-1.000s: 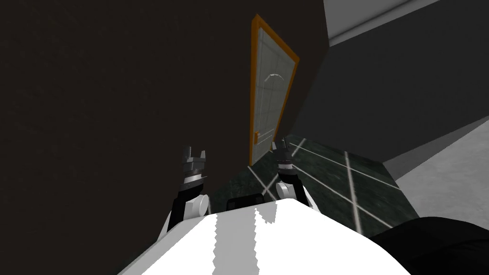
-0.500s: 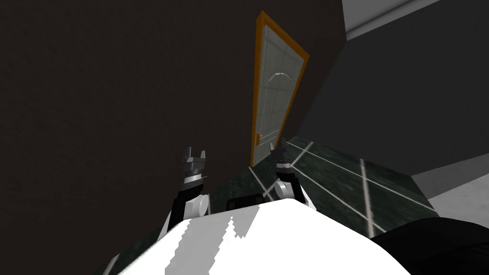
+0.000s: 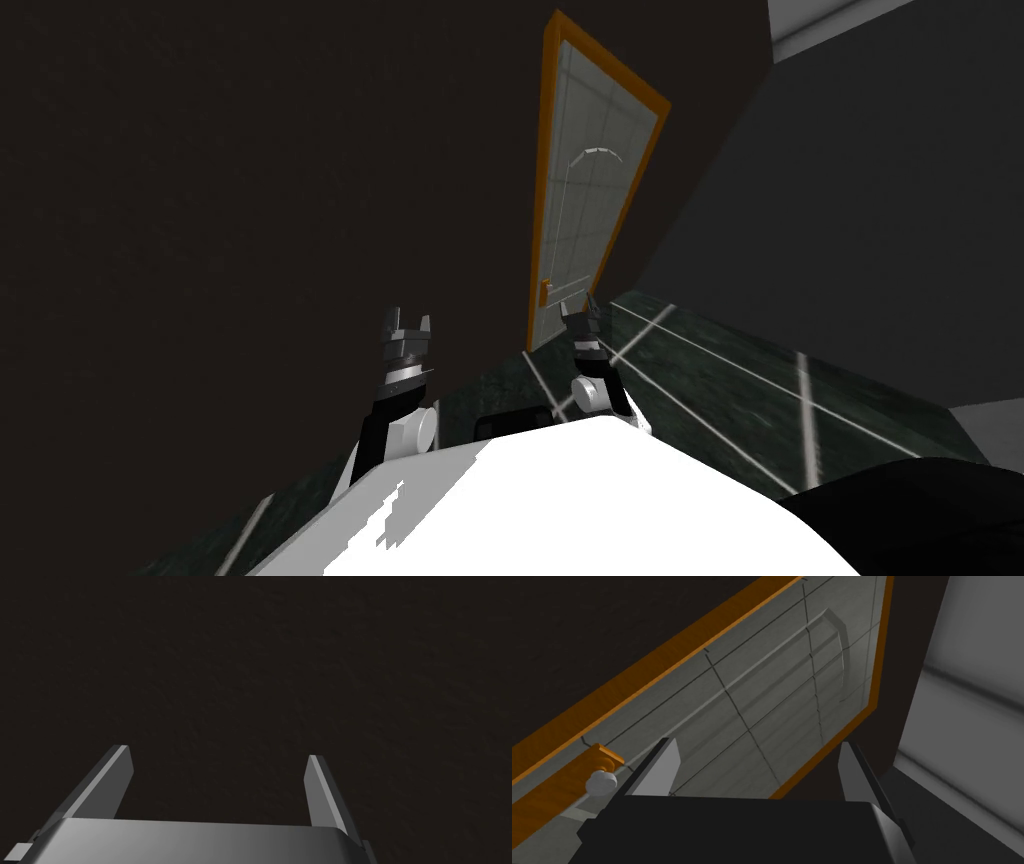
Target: Pull the door open
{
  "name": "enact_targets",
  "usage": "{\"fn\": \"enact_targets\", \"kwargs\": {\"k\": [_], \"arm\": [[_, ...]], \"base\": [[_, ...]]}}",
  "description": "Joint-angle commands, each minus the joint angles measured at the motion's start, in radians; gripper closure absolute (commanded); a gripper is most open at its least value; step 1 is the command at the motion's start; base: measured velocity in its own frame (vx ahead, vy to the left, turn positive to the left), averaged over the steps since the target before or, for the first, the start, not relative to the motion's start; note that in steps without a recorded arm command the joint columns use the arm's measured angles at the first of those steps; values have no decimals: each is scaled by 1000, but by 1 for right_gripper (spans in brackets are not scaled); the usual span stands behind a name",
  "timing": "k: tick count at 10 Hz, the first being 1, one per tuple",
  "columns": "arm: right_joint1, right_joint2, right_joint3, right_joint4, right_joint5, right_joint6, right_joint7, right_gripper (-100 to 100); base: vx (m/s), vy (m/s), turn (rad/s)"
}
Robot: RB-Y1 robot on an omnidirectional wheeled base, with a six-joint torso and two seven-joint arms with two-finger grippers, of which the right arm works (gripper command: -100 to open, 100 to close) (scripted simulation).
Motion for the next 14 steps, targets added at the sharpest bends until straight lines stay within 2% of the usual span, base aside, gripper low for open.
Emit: {"fn": "enact_targets", "kwargs": {"k": [1,13,14], "arm": [[-16,-15,10,33,-45,-4,-23,-100],[-170,-135,82,303,-410,-17,-197,-100],[-170,-135,82,303,-418,-17,-197,-100]], "base": [[28,-105,181],[18,-111,164],[-4,-81,47]]}}
